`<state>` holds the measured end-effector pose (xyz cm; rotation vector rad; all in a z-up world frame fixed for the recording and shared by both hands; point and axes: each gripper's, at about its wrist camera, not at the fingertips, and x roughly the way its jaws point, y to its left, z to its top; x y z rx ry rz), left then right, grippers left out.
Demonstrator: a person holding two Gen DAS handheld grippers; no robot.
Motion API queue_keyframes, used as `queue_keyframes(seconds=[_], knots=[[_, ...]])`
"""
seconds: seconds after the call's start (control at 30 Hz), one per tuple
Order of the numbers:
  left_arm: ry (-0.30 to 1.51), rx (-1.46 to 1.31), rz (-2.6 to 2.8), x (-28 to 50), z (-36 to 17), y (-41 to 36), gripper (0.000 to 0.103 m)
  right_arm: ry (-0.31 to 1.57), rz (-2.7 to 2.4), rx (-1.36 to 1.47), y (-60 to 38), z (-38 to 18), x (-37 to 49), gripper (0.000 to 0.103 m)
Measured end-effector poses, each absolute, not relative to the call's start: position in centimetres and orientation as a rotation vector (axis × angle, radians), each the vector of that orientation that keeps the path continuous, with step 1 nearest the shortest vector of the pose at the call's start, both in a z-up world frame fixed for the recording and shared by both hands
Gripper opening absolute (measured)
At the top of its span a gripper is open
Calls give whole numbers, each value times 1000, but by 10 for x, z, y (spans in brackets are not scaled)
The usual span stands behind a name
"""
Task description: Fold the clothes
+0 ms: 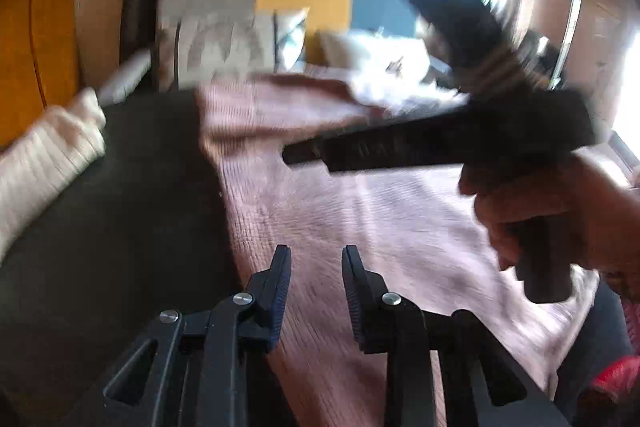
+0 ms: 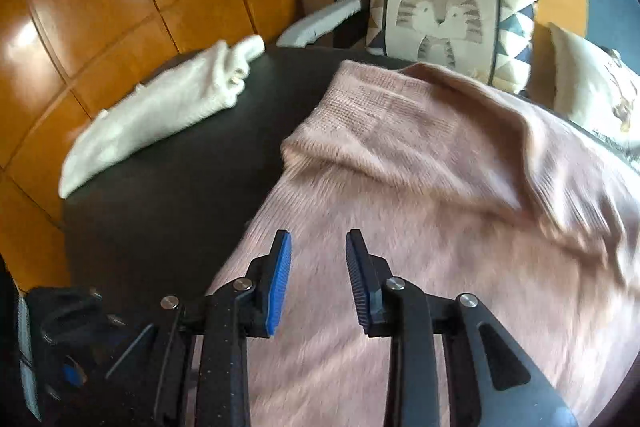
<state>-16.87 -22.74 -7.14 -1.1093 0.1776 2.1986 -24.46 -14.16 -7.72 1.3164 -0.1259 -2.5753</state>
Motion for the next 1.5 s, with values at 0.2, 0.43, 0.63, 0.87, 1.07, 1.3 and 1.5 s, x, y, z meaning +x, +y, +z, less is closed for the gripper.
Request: queue_keyframes(seconds=[0.2,0.43,0.63,0.87,1.07,1.3,1.5], knots=[[167,-1101,2196,-147,-77,-251,27,7,-2498,1365,-162,-99,-281,15],[190,-1048,2221,-107,-83,-281,27,92,-2568,1301,-170,-110,-281,13],[157,-1046,2231,-108,-84,-282,27,77,-2547,1330,-174,-105,-290,14],[143,-1036,2252,-104,-84,-285,27,65,-2509,1350,-174,-99,-272,15],[134,-1094,2256,-114,-74,-279,27,-99,-2529,1199,-152,-74,-203,15],[-40,-996,2217,-135,-24,-213,27,-580,-2806,1210,-7,-66,-103,15],[323,-977,2036,-129,-24,-45,27,-783,-3088,1258,146,-50,-46,15]])
